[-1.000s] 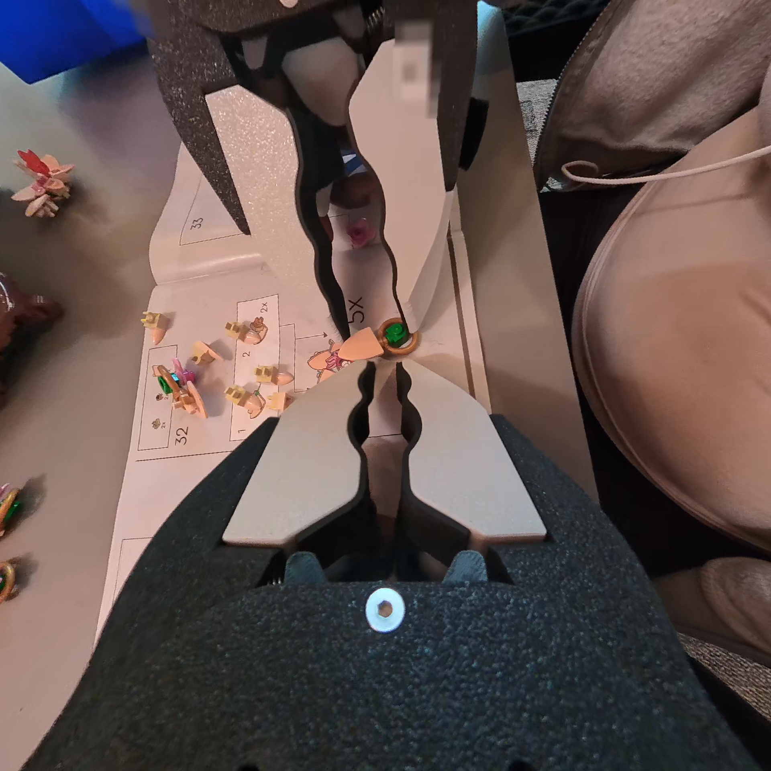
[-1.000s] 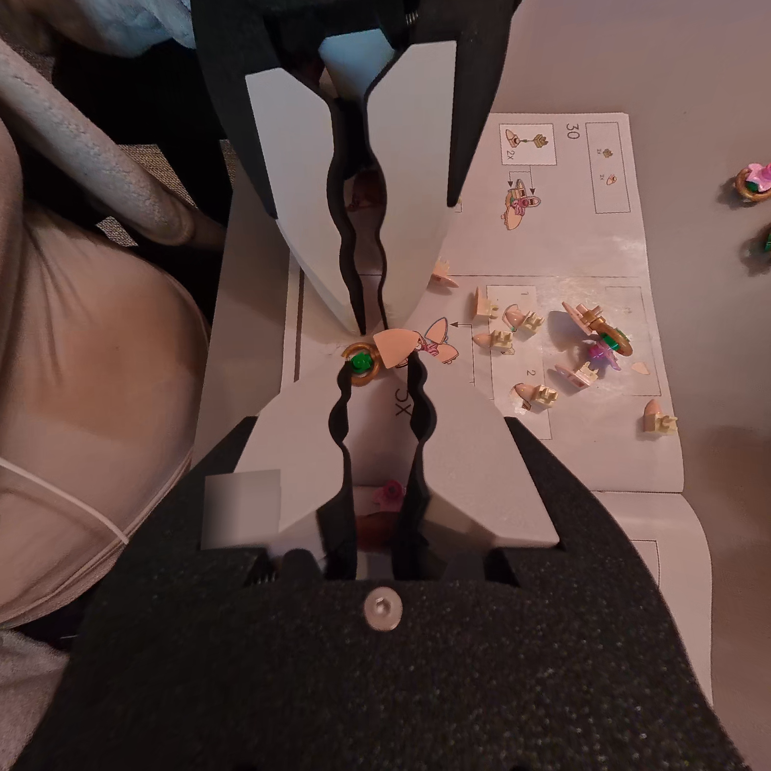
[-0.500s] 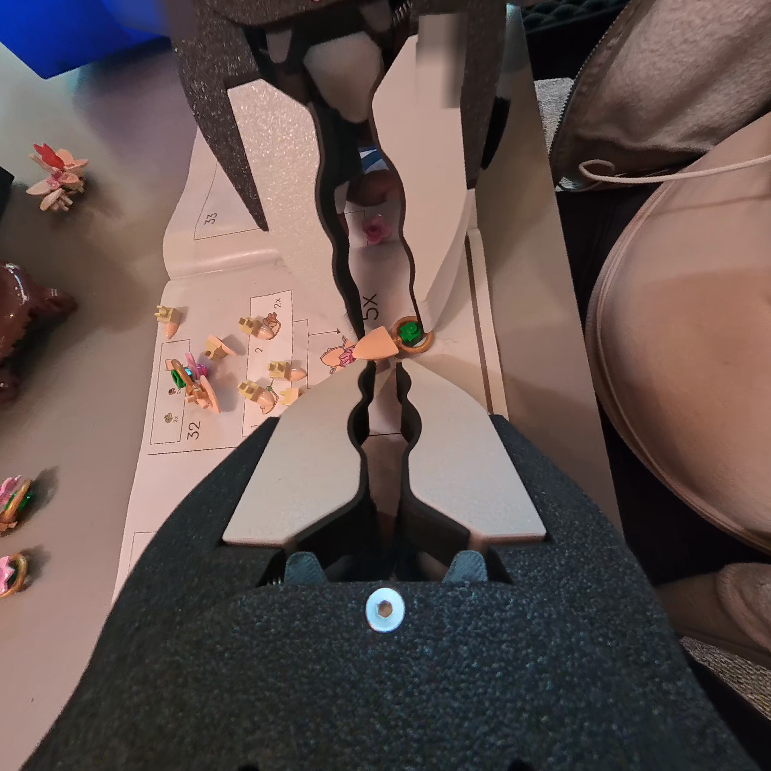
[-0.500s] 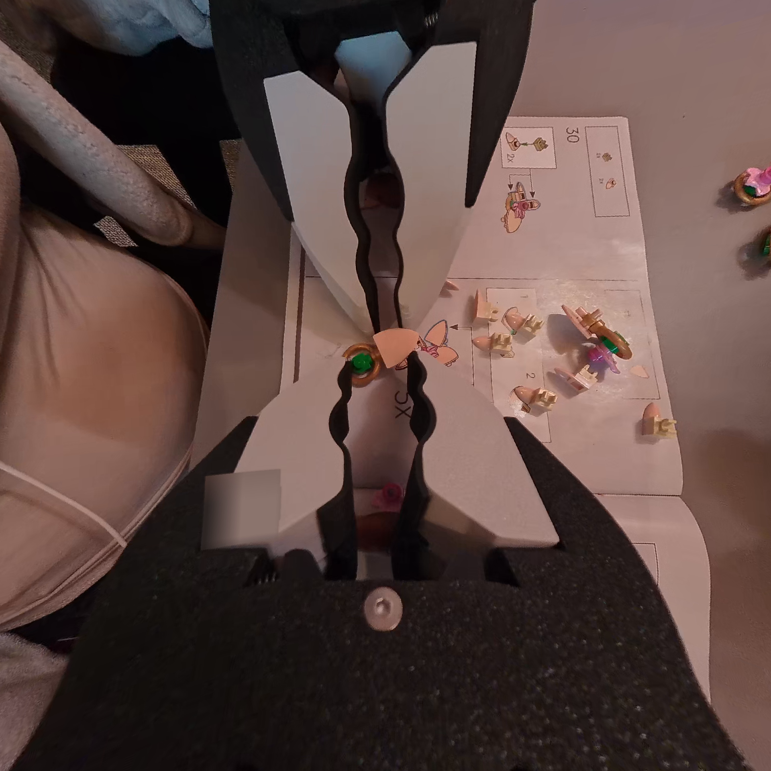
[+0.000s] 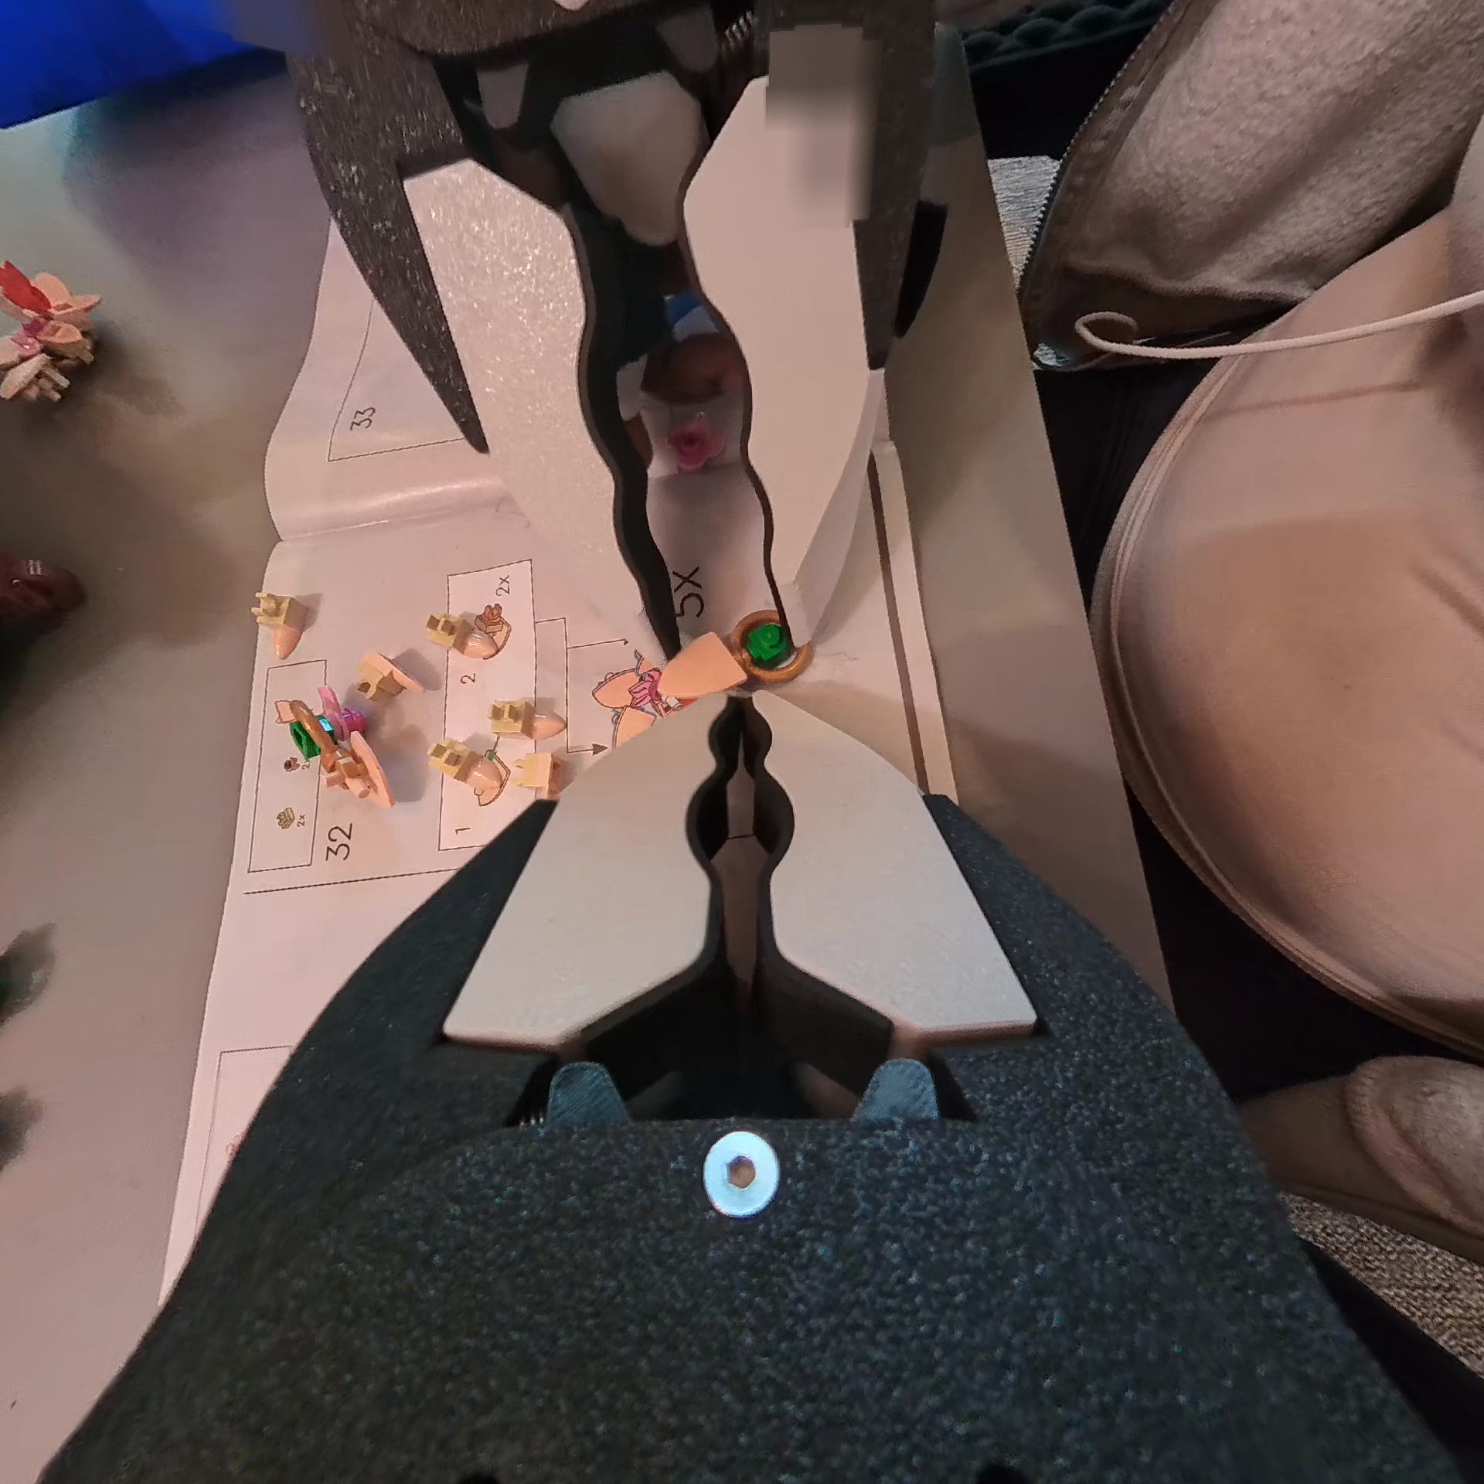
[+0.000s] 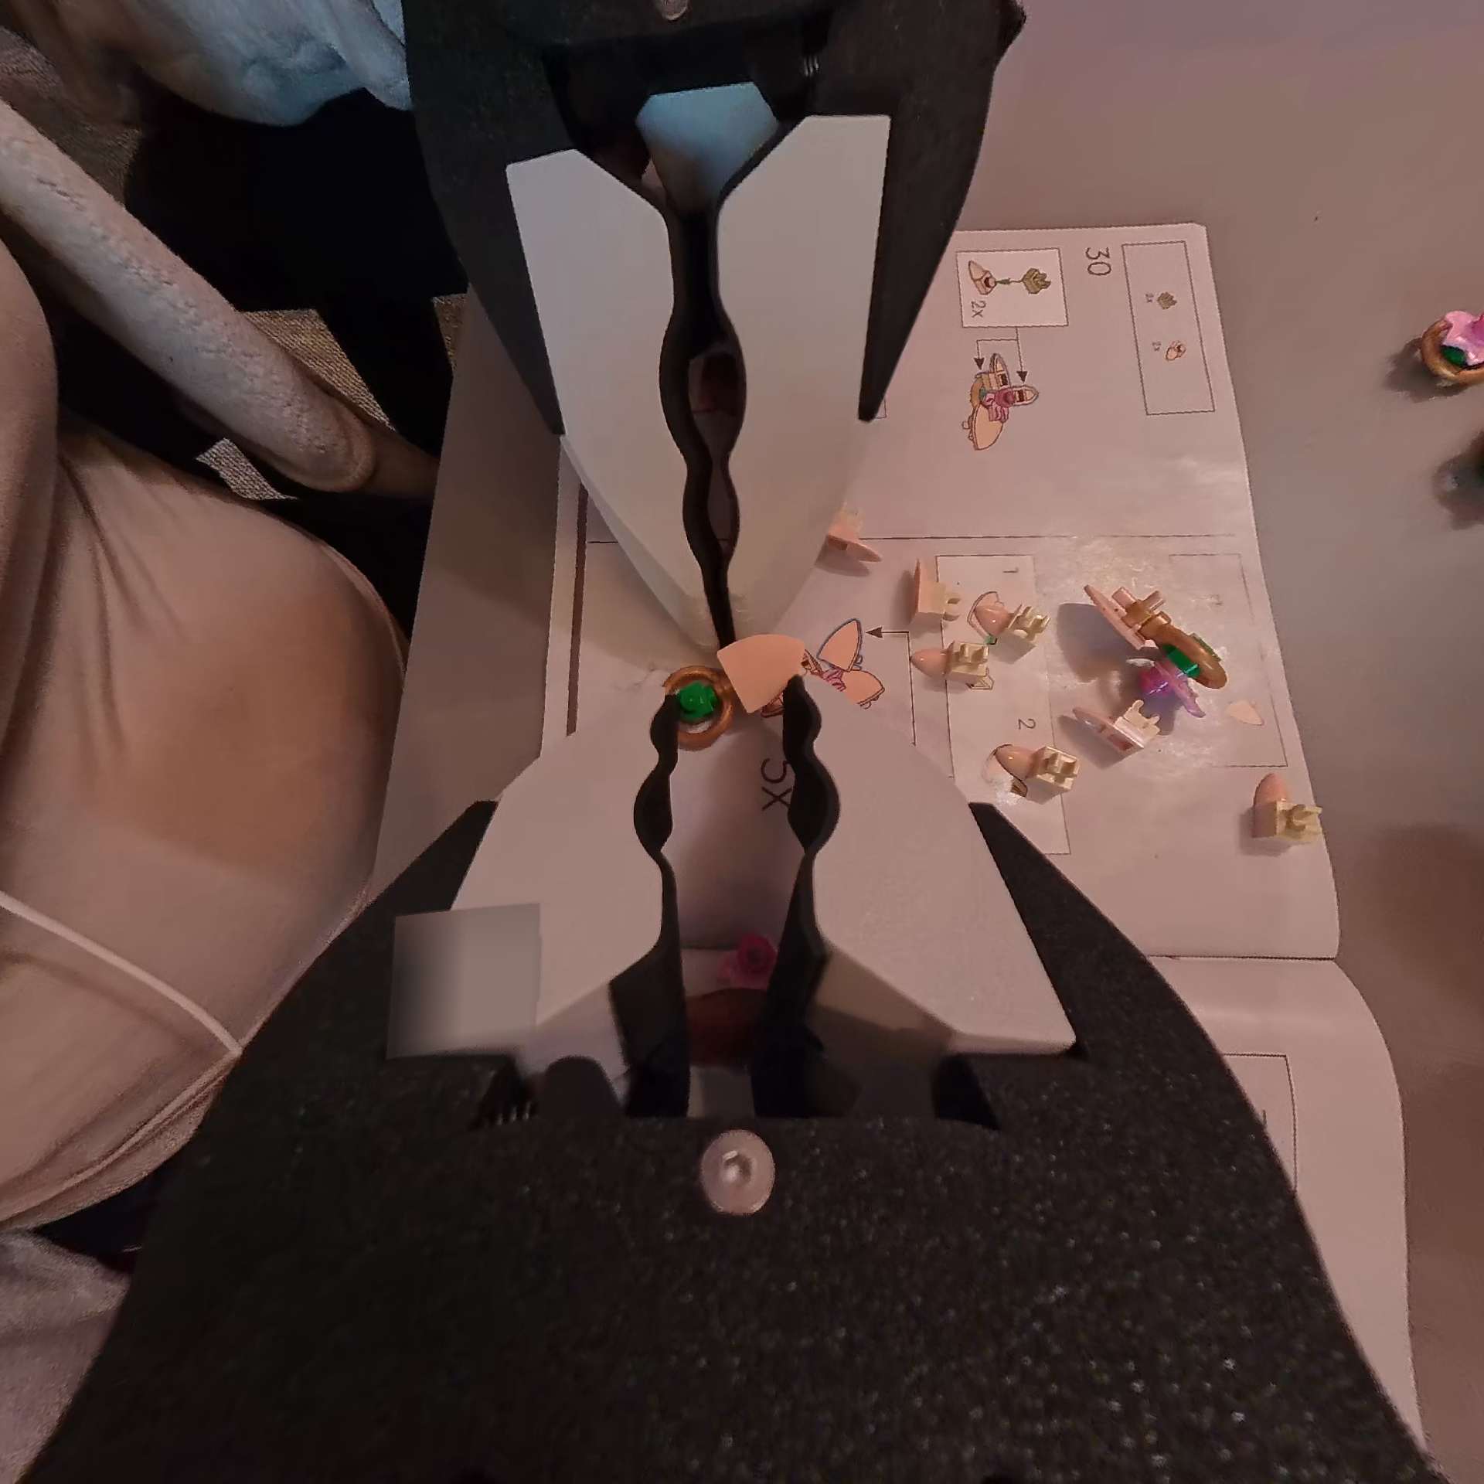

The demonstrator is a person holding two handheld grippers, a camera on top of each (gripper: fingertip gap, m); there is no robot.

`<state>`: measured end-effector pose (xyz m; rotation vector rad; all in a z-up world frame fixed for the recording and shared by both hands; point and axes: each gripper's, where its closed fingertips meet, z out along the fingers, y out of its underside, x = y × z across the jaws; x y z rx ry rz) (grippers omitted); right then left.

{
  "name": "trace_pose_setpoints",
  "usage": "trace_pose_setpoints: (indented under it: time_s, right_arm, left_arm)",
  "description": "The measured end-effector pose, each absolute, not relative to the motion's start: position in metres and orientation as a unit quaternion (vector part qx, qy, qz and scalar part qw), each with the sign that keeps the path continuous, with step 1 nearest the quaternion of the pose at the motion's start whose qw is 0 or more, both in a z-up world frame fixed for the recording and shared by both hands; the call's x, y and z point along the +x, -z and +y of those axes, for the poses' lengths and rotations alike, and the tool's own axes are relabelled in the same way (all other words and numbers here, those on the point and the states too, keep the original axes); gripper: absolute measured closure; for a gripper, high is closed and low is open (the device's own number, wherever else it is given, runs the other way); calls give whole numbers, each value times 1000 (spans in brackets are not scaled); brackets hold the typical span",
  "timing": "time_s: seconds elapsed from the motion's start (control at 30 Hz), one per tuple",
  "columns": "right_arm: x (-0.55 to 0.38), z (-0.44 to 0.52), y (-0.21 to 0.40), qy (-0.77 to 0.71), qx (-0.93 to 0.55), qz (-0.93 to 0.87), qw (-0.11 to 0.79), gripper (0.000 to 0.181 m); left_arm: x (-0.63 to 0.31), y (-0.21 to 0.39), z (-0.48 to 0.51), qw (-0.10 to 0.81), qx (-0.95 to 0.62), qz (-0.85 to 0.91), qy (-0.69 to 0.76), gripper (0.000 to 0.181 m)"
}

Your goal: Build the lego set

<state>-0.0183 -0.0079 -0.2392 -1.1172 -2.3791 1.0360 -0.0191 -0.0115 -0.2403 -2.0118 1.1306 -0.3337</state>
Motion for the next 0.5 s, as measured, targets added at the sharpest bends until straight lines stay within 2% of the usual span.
trace_pose_setpoints:
  time_s: [0.5]
  right_arm:
    - [-18,-7,239,-364,-380,-838,146,158]
  left_arm:
    - [-19,241,-12,386,-798,440,146,181]
